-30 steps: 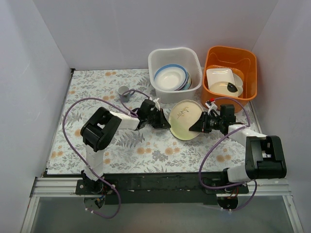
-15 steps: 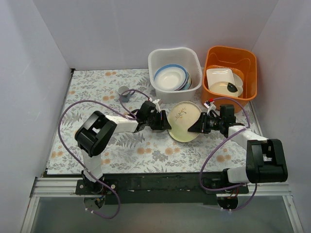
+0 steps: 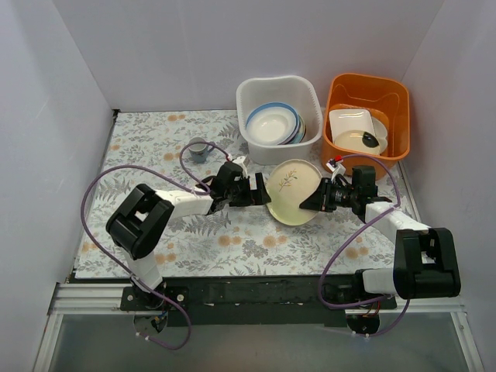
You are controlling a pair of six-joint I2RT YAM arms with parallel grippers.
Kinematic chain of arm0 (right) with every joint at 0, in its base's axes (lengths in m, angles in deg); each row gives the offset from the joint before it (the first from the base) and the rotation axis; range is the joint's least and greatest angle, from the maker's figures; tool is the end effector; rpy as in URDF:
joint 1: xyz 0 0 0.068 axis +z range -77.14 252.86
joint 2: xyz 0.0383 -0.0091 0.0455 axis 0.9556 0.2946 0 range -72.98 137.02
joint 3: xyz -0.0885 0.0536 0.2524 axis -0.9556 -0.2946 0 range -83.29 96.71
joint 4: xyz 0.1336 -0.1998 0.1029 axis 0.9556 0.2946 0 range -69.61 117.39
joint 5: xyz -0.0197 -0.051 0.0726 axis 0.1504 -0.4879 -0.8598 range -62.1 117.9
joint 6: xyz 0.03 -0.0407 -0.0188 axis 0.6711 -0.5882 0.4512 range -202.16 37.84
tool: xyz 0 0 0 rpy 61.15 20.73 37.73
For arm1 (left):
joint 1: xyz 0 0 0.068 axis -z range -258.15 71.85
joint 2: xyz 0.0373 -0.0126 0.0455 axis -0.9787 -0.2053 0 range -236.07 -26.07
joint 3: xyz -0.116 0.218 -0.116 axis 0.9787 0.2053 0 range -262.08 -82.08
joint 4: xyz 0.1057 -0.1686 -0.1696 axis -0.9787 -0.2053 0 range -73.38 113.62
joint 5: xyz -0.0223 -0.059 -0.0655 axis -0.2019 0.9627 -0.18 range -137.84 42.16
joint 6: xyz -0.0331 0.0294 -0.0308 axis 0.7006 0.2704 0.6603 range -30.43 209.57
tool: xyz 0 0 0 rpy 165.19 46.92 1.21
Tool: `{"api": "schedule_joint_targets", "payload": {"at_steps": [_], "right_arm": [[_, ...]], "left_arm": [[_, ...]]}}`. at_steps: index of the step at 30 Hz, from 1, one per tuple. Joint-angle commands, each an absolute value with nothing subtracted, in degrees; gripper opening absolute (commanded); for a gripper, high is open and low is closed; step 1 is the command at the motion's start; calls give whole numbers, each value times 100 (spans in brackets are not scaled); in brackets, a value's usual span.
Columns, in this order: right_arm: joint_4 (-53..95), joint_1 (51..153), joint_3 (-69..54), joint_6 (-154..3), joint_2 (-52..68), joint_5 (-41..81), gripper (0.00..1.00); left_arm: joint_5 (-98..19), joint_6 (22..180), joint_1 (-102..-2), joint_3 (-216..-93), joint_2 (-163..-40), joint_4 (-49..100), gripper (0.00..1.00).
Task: Place the plates into the plastic bin on the countertop
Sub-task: Pick up the plate at the center of the board, then place the plate in the plastic bin.
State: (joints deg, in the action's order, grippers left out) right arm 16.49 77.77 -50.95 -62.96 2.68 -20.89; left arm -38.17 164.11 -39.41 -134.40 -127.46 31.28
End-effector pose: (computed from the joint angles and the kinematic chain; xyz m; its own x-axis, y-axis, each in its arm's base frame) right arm 0.2460 0.0481 0.1829 -0.8064 0.1483 -0.5725 -0.3920 0.5907 0.7053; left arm 0.2769 -0.2298 0.1543 -0.8268 -0.5547 -0.0929 -0.3066 0.5830 -0.7524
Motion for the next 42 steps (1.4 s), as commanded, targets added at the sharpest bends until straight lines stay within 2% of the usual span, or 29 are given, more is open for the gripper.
{"api": "schedule_joint_targets", "payload": {"at_steps": [1, 31, 42], "right_arm": [[1187, 7796, -4963, -6318, 138, -2588, 1], [1037, 7788, -4928, -6142, 208, -2624, 1], [1108, 7796, -4585, -6081, 383, -2667, 1]], "left_arm": [[-4133, 16322, -3974, -13148, -12188, 3055, 98], [-4212, 16375, -4089, -12894, -11256, 3179, 98], [-3958, 16595, -4519, -12656, -10852, 3364, 98]]}}
